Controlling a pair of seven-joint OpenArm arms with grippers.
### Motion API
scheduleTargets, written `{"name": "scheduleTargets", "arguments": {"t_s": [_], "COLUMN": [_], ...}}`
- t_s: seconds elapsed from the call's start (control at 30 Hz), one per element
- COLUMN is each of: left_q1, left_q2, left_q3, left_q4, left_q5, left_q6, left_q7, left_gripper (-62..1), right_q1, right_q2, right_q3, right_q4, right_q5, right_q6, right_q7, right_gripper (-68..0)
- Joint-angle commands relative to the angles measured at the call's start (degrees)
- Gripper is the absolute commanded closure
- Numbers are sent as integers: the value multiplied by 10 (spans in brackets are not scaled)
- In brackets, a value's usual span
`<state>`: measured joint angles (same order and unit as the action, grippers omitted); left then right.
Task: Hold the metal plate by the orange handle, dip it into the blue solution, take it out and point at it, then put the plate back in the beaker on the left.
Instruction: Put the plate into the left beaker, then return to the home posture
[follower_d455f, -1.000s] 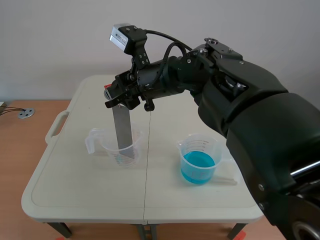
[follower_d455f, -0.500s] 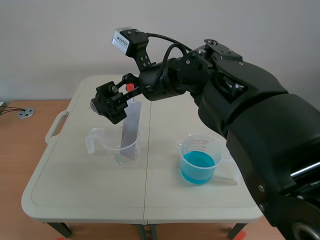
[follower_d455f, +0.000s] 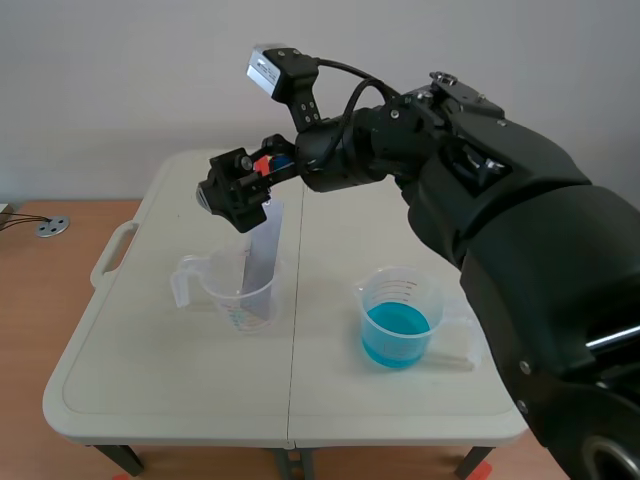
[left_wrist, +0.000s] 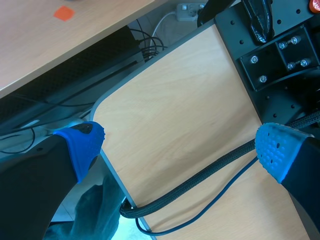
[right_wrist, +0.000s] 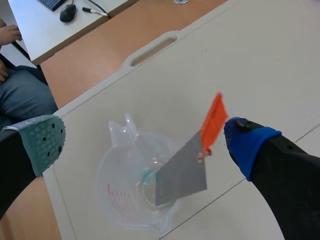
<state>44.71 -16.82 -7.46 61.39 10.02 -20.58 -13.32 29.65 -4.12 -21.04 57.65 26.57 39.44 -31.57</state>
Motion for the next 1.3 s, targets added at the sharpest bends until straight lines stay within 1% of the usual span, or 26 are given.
{"name": "scheduleTargets", "arguments": {"t_s": [0.0,0.07,0.17,0.27,0.33,0.47,0.53,0.6,0.7,0.77,0.83,0.97,1.0,1.1,1.17,1.27], "left_q1": [-2,-4,-26,-52,-66,-82,-87,-89,-96,-104,-113,-134,-136,-141,-141,-139], "left_q2": [0,2,8,7,6,6,6,2,-16,-36,-57,-99,-110,-138,-156,-183], "left_q3": [-2,-2,-2,-2,-2,-2,0,8,36,59,80,111,114,116,116,116], "left_q4": [7,8,11,38,71,162,208,247,285,299,309,329,334,356,374,399], "left_q5": [-3,-10,-11,-34,-40,-40,-40,-40,-43,-57,-79,-114,-124,-166,-187,-214], "left_q6": [-1,-5,-5,-5,-5,0,-1,6,17,31,46,52,59,80,95,110], "left_q7": [-4,-12,-16,-19,-19,-18,-17,-17,-17,-17,-19,-19,-19,-19,-19,-19], "left_gripper": [-623,-623,-623,-623,-623,-623,-623,-623,-623,-623,-623,-623,-623,-623,-623,-623], "right_q1": [16,16,13,-1,-17,-64,-93,-123,-168,-198,-228,-292,-308,-356,-386,-429], "right_q2": [3,11,28,50,67,104,122,141,167,183,199,224,228,230,230,230], "right_q3": [8,12,12,12,13,29,44,61,83,98,113,140,146,165,176,189], "right_q4": [32,53,91,138,175,259,302,345,399,433,464,522,535,570,593,626], "right_q5": [15,29,65,104,123,157,166,168,177,184,191,194,194,193,193,193], "right_q6": [0,9,9,9,9,9,9,9,9,9,9,9,9,9,9,9], "right_q7": [-2,-12,-35,-56,-63,-78,-83,-87,-88,-88,-88,-88,-88,-88,-87,-75], "right_gripper": [-665,-665,-665,-665,-665,-665,-665,-665,-665,-665,-665,-665,-665,-665,-665,-665]}}
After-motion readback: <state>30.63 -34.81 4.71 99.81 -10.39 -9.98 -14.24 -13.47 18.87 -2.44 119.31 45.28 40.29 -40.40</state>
